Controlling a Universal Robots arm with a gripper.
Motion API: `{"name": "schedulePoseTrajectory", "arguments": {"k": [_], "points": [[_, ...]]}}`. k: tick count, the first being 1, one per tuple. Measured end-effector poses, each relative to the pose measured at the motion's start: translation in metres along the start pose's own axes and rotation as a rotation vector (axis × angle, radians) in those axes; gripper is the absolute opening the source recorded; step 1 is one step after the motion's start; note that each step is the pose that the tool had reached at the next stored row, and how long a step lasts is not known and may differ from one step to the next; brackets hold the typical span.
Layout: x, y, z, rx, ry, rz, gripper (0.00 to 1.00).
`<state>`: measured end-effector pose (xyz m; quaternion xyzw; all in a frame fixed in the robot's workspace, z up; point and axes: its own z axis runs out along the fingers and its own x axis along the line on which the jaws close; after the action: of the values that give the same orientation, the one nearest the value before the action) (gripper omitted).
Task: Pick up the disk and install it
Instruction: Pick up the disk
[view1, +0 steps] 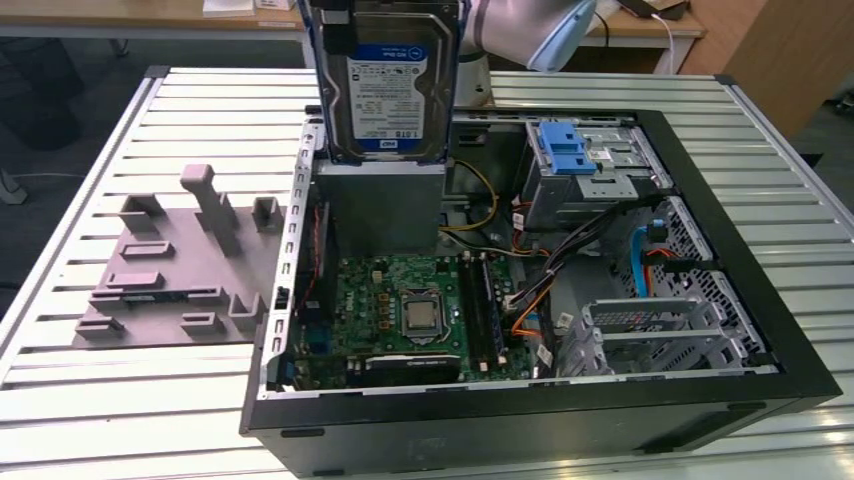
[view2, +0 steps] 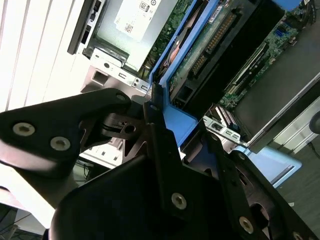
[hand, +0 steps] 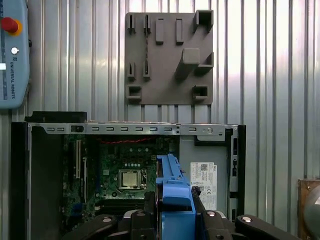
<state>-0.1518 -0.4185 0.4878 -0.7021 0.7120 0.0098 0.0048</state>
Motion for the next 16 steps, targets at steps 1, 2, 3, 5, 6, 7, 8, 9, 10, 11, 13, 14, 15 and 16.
{"name": "schedulePoseTrajectory", "arguments": {"k": [1, 2, 3, 5, 6, 7, 8, 9, 10, 11, 13, 14, 15, 16], "points": [[0.0004, -0.0020, 0.0000, 0.0000, -0.0001, 0.000, 0.36], [0.0007, -0.0041, 0.0000, 0.0000, -0.0001, 0.000, 0.36], [0.0010, -0.0062, -0.0001, 0.0000, -0.0001, 0.000, 0.36], [0.0015, -0.0102, -0.0001, 0.0000, -0.0001, 0.001, 0.36], [0.0017, -0.0120, -0.0002, 0.0000, 0.0000, 0.001, 0.36], [0.0019, -0.0139, -0.0001, 0.0000, -0.0001, 0.001, 0.36], [0.0021, -0.0156, -0.0001, 0.0001, -0.0001, 0.001, 0.36], [0.0023, -0.0172, -0.0002, 0.0000, -0.0001, 0.002, 0.36], [0.0025, -0.0189, -0.0002, 0.0000, -0.0001, 0.002, 0.36], [0.0027, -0.0205, -0.0002, 0.0000, -0.0001, 0.002, 0.36], [0.0030, -0.0236, -0.0003, 0.0000, 0.0000, 0.003, 0.36], [0.0032, -0.0251, -0.0003, 0.0000, -0.0001, 0.004, 0.36], [0.0034, -0.0266, -0.0003, 0.0001, -0.0002, 0.004, 0.36], [0.0036, -0.0280, -0.0003, 0.0001, -0.0001, 0.005, 0.36]]}}
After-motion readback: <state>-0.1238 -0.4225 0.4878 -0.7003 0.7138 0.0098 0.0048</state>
